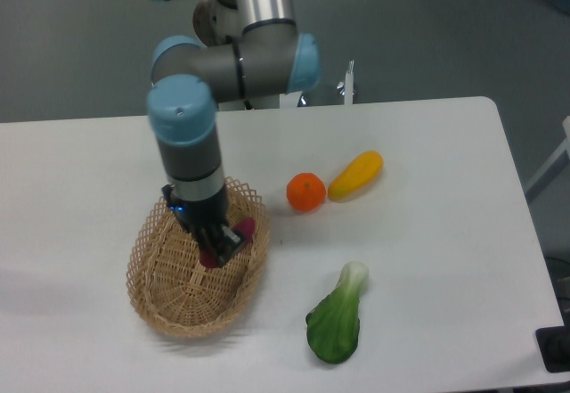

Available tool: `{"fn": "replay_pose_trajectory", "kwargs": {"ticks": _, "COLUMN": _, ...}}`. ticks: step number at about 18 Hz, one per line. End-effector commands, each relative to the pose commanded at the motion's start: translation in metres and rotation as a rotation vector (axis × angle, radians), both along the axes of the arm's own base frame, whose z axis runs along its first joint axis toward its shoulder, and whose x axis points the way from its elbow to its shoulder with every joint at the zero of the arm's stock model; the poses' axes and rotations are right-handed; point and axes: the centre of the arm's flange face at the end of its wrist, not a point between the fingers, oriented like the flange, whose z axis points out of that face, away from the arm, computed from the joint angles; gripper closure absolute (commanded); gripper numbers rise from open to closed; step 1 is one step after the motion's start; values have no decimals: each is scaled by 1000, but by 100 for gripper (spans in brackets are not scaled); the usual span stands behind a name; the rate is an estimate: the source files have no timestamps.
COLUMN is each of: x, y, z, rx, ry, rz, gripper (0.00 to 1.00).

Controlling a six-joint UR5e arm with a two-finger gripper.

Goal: Place the sweet potato in the basket
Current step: 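Carry the held purple sweet potato over the wicker basket with the gripper, then lower the sweet potato into the basket and open the gripper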

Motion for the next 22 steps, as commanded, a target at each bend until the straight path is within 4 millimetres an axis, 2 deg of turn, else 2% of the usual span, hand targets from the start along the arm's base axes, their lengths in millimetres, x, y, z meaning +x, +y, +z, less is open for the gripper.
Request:
{"fn": "replay_pose_trajectory", "kwargs": {"ticks": 5, "x": 23, "y": 13, "z": -43, "rx": -45, "ry": 9, "rz": -48, "gripper": 79}}
{"fn": "replay_pose_trajectory", "kwargs": {"ticks": 11, "x": 30, "y": 11, "z": -54, "rx": -63, "ry": 4, "rz": -55, "gripper": 76}}
{"fn": "replay_pose_trajectory", "kwargs": {"ticks": 12, "x": 31, "y": 12, "z": -53, "rx": -59, "ry": 4, "rz": -57, "gripper": 71}}
{"fn": "replay_pose_trajectory", "kwargs": {"ticks": 13, "x": 31, "y": 12, "z": -52, "rx": -57, "ry": 5, "rz": -57, "gripper": 58}}
{"fn": "replay_pose_trajectory", "kwargs": {"ticks": 16, "x": 28, "y": 16, "z": -43, "rx": -33, "ry": 19, "rz": -53, "gripper": 10}}
{"fn": "replay_pose_trajectory", "kwargs": {"ticks": 17, "x": 27, "y": 18, "z": -35, "rx": -7, "ry": 33, "rz": -51, "gripper": 0}}
{"fn": "replay_pose_trajectory", "kwargs": {"ticks": 20, "x": 24, "y": 20, "z": -7, "rx": 46, "ry": 57, "rz": -23, "gripper": 0}}
{"fn": "replay_pose_trajectory", "kwargs": {"ticks": 22, "x": 12, "y": 25, "z": 26, "rx": 108, "ry": 79, "rz": 16, "gripper": 0}}
